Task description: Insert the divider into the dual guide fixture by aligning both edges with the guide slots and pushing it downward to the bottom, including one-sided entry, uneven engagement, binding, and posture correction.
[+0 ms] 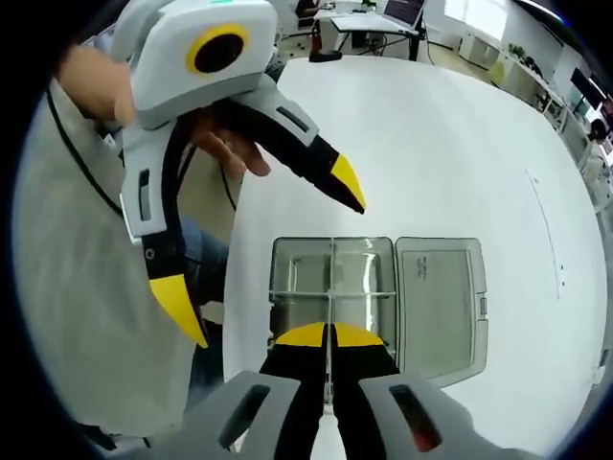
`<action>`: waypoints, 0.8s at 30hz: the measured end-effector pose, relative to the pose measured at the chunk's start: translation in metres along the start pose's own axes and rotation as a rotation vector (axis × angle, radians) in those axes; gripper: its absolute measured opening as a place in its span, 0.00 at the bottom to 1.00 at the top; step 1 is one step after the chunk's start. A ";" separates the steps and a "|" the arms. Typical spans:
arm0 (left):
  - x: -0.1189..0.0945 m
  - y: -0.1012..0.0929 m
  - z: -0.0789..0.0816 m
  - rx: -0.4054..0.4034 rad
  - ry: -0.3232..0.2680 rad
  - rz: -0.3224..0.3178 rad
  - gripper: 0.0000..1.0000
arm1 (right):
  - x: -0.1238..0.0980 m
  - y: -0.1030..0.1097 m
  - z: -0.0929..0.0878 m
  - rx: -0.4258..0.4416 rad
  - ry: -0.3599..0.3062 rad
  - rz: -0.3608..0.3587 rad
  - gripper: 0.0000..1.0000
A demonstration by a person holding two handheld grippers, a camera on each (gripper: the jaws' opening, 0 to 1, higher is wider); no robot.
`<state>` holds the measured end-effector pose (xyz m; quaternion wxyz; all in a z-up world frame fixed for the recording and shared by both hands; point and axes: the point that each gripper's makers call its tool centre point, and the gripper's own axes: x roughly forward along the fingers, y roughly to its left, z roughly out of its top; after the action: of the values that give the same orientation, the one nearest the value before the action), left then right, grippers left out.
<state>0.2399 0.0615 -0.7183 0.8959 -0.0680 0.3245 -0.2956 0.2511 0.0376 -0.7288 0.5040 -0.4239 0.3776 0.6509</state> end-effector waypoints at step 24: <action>0.001 0.004 0.002 -0.001 -0.003 -0.003 0.91 | 0.000 -0.001 -0.001 0.015 0.029 0.004 0.00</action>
<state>0.2438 0.0635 -0.7183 0.8959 -0.0695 0.3231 -0.2968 0.2518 0.0367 -0.7294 0.5006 -0.4287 0.3906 0.6427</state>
